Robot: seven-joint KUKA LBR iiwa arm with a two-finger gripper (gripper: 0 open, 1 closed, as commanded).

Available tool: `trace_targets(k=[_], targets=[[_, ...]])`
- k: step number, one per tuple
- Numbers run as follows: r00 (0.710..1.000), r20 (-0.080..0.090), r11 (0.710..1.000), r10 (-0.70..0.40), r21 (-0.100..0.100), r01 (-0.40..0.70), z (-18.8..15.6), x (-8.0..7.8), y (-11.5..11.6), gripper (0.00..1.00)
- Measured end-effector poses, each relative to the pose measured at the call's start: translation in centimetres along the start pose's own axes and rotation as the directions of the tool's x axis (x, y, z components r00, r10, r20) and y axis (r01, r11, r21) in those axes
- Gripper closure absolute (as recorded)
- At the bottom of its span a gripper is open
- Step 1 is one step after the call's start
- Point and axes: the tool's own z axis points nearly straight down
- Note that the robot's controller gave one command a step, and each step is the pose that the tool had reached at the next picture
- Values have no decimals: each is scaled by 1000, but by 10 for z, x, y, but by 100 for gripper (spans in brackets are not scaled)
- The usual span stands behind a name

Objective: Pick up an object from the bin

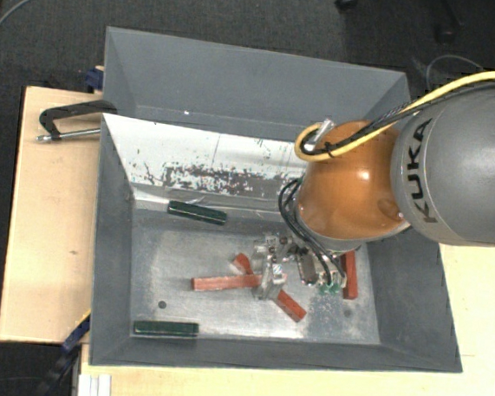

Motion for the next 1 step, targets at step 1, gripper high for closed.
trace_targets(k=[1], targets=[[1000,-4,1000,1,0,-1,-24,-2,1,100]])
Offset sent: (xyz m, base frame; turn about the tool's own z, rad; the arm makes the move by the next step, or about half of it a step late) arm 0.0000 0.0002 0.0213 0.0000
